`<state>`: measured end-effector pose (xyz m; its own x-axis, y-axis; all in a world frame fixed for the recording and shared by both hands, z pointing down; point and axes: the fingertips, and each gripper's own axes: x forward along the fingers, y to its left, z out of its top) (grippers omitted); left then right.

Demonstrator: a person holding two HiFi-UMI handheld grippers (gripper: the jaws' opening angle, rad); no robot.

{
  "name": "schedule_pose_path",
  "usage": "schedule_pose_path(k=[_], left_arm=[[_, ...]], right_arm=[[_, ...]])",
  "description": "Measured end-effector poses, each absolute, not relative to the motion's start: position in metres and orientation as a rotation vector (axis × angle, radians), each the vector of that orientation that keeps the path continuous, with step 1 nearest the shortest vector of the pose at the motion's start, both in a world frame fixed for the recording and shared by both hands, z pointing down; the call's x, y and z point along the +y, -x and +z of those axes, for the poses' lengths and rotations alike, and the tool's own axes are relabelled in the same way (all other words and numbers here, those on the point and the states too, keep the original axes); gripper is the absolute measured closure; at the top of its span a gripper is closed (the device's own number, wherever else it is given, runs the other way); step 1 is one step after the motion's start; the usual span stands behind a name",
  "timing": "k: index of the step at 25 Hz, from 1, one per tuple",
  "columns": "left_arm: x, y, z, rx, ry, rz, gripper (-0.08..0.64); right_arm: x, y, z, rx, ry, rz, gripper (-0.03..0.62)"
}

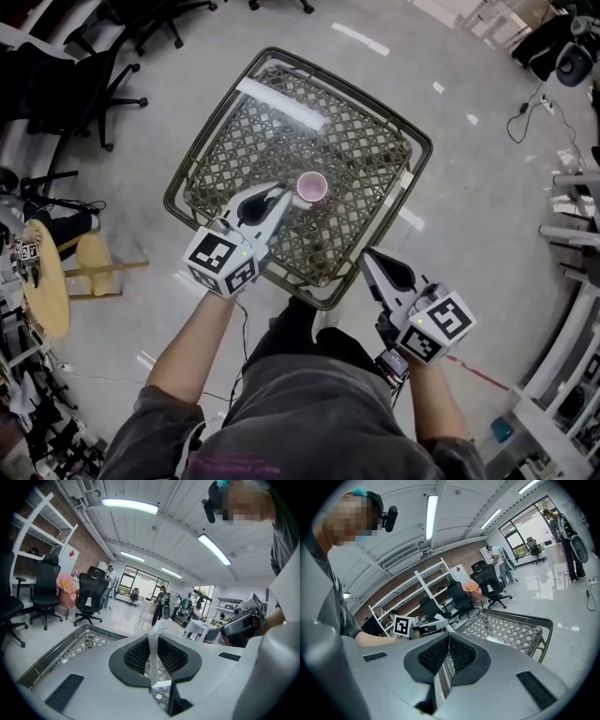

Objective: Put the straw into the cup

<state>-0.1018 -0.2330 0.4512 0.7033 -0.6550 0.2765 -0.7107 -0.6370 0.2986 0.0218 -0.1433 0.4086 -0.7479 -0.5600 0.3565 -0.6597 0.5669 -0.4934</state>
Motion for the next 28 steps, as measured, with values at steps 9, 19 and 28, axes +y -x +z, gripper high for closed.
schedule_pose_path(k=[9, 19, 28], left_arm=[[-0.266, 0.099, 0.481, -1.031, -2.536, 0.268, 0.506], [-0.289, 0.089, 0.518, -0.969, -2.552, 0.352, 0.505], [-0.298, 0.081, 0.542, -0.923, -2.547, 0.408, 0.505]], right_arm=[[-0.151, -0.019, 0.423, -2.601, -1.056, 0.978, 0.578], [-0.159, -0.018, 0.443, -2.562, -1.08, 1.026, 0.578], [-0.159, -0.026, 0.453, -2.524, -1.124, 1.083, 0.578]])
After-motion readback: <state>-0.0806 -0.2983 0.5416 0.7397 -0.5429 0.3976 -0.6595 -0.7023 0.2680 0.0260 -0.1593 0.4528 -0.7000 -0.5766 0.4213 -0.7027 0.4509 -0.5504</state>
